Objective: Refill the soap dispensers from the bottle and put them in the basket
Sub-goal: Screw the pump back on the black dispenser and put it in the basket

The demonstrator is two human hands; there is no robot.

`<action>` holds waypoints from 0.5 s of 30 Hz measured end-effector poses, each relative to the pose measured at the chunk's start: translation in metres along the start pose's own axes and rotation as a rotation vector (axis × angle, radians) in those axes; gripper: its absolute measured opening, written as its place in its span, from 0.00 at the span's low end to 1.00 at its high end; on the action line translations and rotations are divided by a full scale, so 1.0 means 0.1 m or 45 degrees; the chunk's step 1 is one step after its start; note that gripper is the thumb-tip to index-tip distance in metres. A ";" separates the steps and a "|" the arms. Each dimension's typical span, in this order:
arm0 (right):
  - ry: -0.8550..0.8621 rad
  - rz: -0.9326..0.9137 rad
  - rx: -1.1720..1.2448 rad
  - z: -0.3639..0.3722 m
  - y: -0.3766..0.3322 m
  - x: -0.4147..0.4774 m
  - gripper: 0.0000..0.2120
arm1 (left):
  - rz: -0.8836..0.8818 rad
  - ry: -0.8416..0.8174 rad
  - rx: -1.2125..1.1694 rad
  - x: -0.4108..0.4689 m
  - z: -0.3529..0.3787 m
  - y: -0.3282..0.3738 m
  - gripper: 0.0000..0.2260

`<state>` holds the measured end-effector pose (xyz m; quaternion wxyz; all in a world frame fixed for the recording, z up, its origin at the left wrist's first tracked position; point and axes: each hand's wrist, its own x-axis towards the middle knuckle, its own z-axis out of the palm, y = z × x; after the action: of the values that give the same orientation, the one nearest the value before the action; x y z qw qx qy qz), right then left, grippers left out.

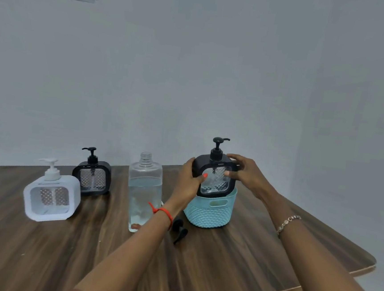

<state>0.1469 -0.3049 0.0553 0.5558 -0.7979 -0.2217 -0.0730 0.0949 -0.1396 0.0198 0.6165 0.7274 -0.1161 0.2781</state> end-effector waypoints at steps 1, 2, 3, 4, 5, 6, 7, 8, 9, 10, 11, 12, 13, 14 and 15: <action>-0.013 0.005 -0.027 0.01 0.05 0.02 0.27 | 0.006 -0.001 0.056 0.01 0.02 -0.06 0.14; -0.029 0.009 -0.058 0.01 0.09 0.03 0.27 | 0.003 -0.013 0.113 0.01 0.03 -0.12 0.13; -0.045 0.011 -0.100 0.01 0.13 0.04 0.27 | -0.017 -0.020 0.186 0.02 0.05 -0.18 0.13; -0.056 0.014 -0.146 0.02 0.16 0.05 0.27 | -0.040 -0.013 0.273 0.03 0.06 -0.24 0.14; -0.068 0.015 -0.189 0.02 0.20 0.05 0.27 | -0.048 0.007 0.355 0.04 0.07 -0.31 0.14; -0.085 0.015 -0.221 0.03 0.23 0.05 0.26 | -0.027 0.031 0.416 0.04 0.07 -0.35 0.14; -0.107 0.015 -0.253 0.04 0.26 0.05 0.25 | 0.003 0.052 0.470 0.03 0.08 -0.40 0.14; -0.131 0.016 -0.293 0.05 0.28 0.05 0.24 | 0.015 0.062 0.523 0.03 0.08 -0.44 0.15; -0.148 0.023 -0.342 0.07 0.30 0.05 0.24 | -0.010 0.061 0.576 0.04 0.08 -0.48 0.15; -0.160 0.030 -0.393 0.08 0.32 0.06 0.24 | -0.043 0.056 0.626 0.05 0.07 -0.53 0.16; -0.166 0.028 -0.441 0.10 0.34 0.06 0.23 | -0.061 0.053 0.657 0.06 0.07 -0.57 0.16; -0.167 0.018 -0.488 0.11 0.36 0.06 0.21 | -0.067 0.055 0.667 0.06 0.07 -0.60 0.16; -0.166 0.011 -0.537 0.13 0.38 0.07 0.18 | -0.077 0.061 0.666 0.05 0.08 -0.61 0.16; -0.163 0.007 -0.586 0.15 0.40 0.07 0.16 | -0.085 0.075 0.662 0.03 0.08 -0.62 0.16; -0.156 0.004 -0.632 0.16 0.42 0.07 0.15 | -0.085 0.089 0.664 0.02 0.08 -0.63 0.15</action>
<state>0.1691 -0.2999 0.0162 0.3285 -0.9132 -0.2289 -0.0756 0.1310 -0.1336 -0.0317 0.4205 0.8551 0.0048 0.3031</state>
